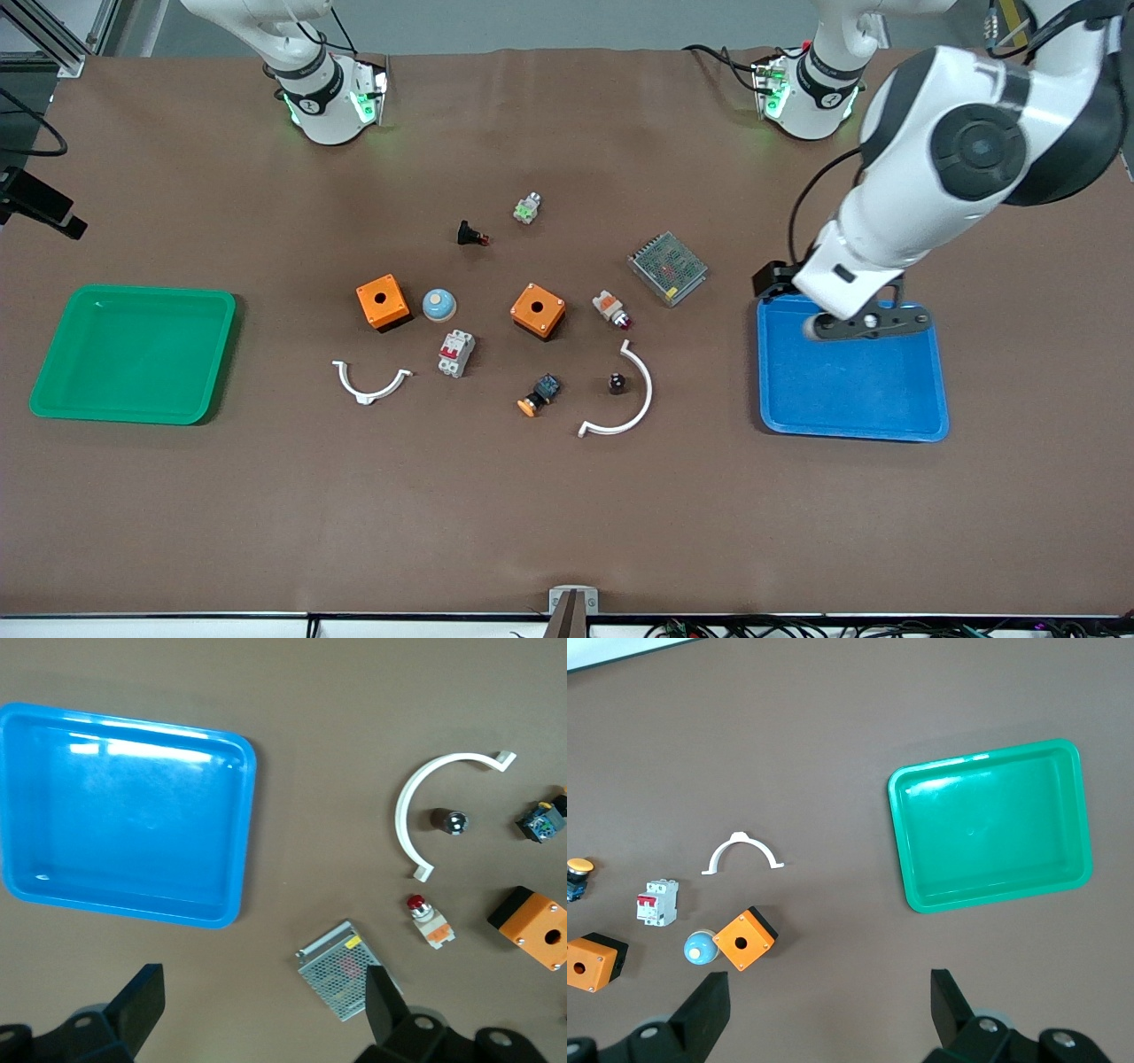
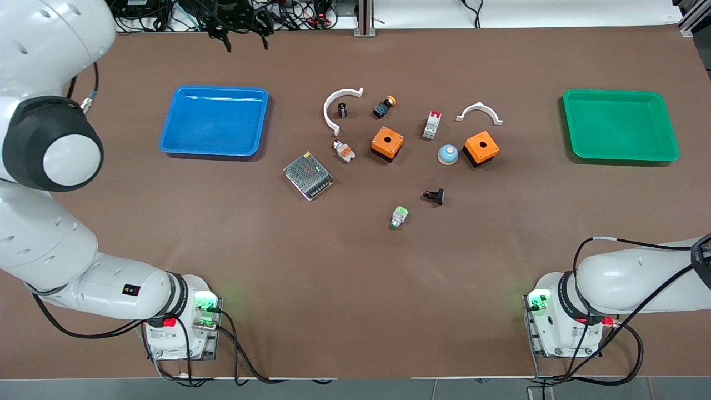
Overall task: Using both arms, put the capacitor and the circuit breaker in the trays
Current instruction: 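Move the left gripper over the blue tray toward the black capacitor, then lower the left gripper over the capacitor while the right gripper starts reaching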
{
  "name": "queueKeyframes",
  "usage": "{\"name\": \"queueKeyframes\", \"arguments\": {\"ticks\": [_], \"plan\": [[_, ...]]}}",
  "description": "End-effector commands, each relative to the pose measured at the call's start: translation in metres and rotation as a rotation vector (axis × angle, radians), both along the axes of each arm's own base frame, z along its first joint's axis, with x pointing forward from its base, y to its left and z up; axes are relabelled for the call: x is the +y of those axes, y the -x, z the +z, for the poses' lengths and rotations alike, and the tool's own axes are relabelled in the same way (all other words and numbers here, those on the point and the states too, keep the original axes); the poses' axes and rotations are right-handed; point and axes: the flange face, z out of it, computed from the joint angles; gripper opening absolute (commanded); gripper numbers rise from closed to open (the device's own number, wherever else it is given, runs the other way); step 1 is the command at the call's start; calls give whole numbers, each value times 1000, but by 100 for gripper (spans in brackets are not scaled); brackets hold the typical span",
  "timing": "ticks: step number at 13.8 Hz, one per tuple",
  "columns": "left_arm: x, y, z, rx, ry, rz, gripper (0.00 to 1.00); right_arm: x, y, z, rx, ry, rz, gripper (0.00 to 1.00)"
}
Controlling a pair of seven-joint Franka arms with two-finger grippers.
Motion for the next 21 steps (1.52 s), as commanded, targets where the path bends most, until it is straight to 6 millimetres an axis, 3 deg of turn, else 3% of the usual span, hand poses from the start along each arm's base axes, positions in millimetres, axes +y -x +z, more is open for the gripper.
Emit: {"name": "queueKeyframes", "arguments": {"ticks": [1,5,8,11,14,21], "plan": [[-23,-3,-21,-2,11,12,100,-4,-1,4,3,13,1,100],[-61,-10,-70,-36,39,41,100,-4,-2,3,4,12,1,100],[-88,-13,-124,-36,62,88,100,-2,-2,2,8,15,5,100],[-113,-16,-157,-67,89,143,99,-2,-3,-1,14,16,7,100],[-135,-8,-176,-65,95,166,99,-1,-3,-1,15,17,11,100],[-157,-16,-202,-92,124,190,99,6,-5,-3,18,17,17,100]]}}
